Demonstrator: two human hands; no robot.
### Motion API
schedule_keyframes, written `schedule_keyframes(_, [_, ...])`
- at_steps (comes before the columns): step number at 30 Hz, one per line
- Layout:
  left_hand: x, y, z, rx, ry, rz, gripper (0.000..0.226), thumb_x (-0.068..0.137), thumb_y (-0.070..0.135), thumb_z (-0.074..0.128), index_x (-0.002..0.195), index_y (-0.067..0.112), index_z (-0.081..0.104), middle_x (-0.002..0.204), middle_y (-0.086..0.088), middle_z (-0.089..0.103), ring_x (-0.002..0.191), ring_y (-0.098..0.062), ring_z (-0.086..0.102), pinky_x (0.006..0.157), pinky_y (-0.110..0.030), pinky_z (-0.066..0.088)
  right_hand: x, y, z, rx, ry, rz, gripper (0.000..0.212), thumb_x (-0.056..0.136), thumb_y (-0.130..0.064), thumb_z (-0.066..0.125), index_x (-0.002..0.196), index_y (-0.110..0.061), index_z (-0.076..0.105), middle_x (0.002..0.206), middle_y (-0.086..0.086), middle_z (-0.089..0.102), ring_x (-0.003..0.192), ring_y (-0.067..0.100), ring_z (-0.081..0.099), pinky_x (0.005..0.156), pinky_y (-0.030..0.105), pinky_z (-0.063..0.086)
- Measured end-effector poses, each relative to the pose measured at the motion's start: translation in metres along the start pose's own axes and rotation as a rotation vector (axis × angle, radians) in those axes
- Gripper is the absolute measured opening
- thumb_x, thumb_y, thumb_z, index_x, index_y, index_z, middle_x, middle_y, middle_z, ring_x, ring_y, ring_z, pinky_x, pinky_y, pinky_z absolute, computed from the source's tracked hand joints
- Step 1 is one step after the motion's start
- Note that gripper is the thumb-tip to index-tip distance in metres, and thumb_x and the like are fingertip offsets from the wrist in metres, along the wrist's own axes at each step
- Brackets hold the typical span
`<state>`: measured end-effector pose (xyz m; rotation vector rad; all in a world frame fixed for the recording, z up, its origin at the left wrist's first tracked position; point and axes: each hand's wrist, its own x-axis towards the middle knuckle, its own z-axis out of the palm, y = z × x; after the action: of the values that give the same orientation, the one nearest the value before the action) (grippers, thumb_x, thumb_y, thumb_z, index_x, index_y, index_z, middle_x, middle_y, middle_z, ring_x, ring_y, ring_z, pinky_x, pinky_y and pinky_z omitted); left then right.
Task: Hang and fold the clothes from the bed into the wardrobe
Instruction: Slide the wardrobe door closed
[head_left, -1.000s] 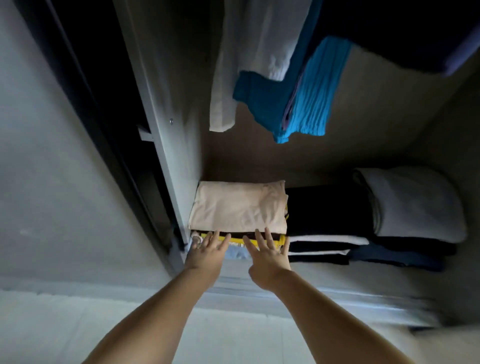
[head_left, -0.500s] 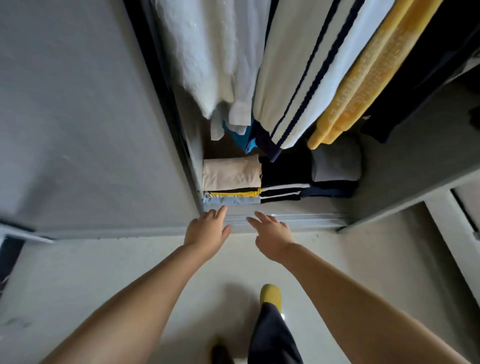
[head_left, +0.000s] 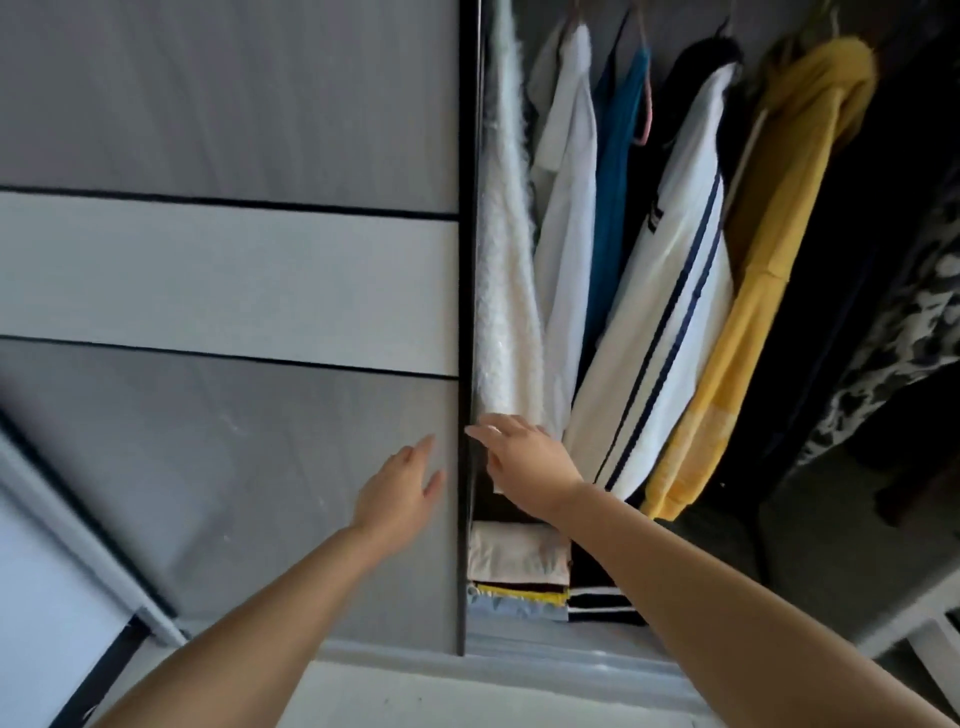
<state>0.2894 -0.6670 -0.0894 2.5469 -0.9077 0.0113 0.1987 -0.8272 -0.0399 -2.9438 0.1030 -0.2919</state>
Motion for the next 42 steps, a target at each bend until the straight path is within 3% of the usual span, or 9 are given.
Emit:
schedule_keyframes(8, [0.065,0.056,-0.081,-0.252,0.209,-0.047,0.046,0.096,0.019,0.043,0.141,0.018,0.035,0.129,-0.005,0.048,0.118,-0.021,0.05,0.094,-0.038,0.044,0.104,-0.026,-0.128,-0.144,0.365,-0.263,0.037,0.094,-0.011,0.045,0.128,-0.017,0.059,0.14,0.001,0.05,0.133,0.02,0.039,0.111,0.036,0.023])
schedule_keyframes(12, [0.101,0.083,-0.101,-0.391,0.44,-0.025,0.034,0.089,0.005,0.044,0.123,0.01,0.046,0.11,-0.003,0.047,0.101,-0.025,0.054,0.085,-0.036,0.044,0.144,-0.025,-0.164,-0.271,0.726,-0.412,0.024,0.075,-0.003,0.066,0.097,-0.009,0.074,0.114,0.008,0.066,0.114,0.028,0.059,0.108,0.059,0.03])
schedule_keyframes(14, [0.115,0.097,-0.106,-0.481,0.52,-0.037,0.029,0.088,0.004,0.045,0.117,0.01,0.046,0.103,0.003,0.042,0.092,-0.023,0.054,0.081,-0.035,0.046,0.161,-0.02,-0.173,-0.302,0.848,-0.47,0.025,0.069,0.0,0.069,0.091,-0.01,0.074,0.107,0.007,0.068,0.108,0.027,0.062,0.106,0.063,0.031])
schedule_keyframes(16, [0.121,0.106,-0.105,-0.556,0.589,-0.057,0.028,0.087,0.002,0.046,0.113,0.01,0.047,0.099,0.006,0.039,0.088,-0.021,0.051,0.079,-0.032,0.045,0.17,-0.014,-0.172,-0.334,0.897,-0.515,0.027,0.07,0.002,0.066,0.093,-0.011,0.073,0.111,0.008,0.067,0.113,0.027,0.061,0.107,0.064,0.03])
schedule_keyframes(19, [0.122,0.112,-0.097,-0.602,0.685,-0.021,0.029,0.081,-0.008,0.046,0.106,0.008,0.048,0.094,0.006,0.039,0.085,-0.014,0.043,0.071,-0.014,0.035,0.181,-0.001,-0.159,-0.389,0.951,-0.562,0.028,0.08,0.002,0.059,0.099,-0.013,0.072,0.128,0.008,0.061,0.128,0.025,0.051,0.107,0.065,0.027])
schedule_keyframes(23, [0.114,0.111,-0.084,-0.654,0.627,0.039,0.048,0.078,-0.012,0.047,0.122,0.006,0.043,0.112,-0.003,0.038,0.095,-0.004,0.037,0.079,0.002,0.03,0.193,0.005,-0.147,-0.385,1.006,-0.56,0.034,0.085,0.003,0.053,0.111,-0.014,0.069,0.138,0.007,0.055,0.136,0.024,0.042,0.111,0.063,0.022])
schedule_keyframes(27, [0.114,0.108,-0.084,-0.734,0.605,0.11,0.055,0.078,-0.016,0.046,0.125,0.011,0.04,0.119,-0.002,0.036,0.106,0.007,0.037,0.088,0.001,0.031,0.199,0.008,-0.145,-0.404,1.041,-0.567,0.034,0.09,0.002,0.047,0.109,-0.015,0.07,0.138,0.008,0.055,0.136,0.023,0.041,0.115,0.058,0.017])
schedule_keyframes(33, [0.114,0.103,-0.077,-0.769,0.516,0.179,0.065,0.075,-0.02,0.045,0.136,0.003,0.035,0.13,-0.004,0.032,0.12,-0.015,0.038,0.094,0.0,0.026,0.189,0.011,-0.151,-0.517,1.011,-0.509,0.034,0.091,-0.002,0.049,0.111,-0.017,0.07,0.139,0.006,0.054,0.135,0.024,0.043,0.112,0.063,0.018])
schedule_keyframes(42, [0.112,0.139,-0.061,-0.752,0.374,0.303,0.077,0.076,-0.015,0.048,0.145,0.006,0.023,0.14,0.003,0.02,0.136,-0.015,0.028,0.104,-0.002,0.017,0.153,0.048,-0.167,-0.635,0.978,-0.368,0.036,0.095,-0.003,0.043,0.115,-0.018,0.069,0.14,0.005,0.053,0.137,0.024,0.039,0.111,0.067,0.015])
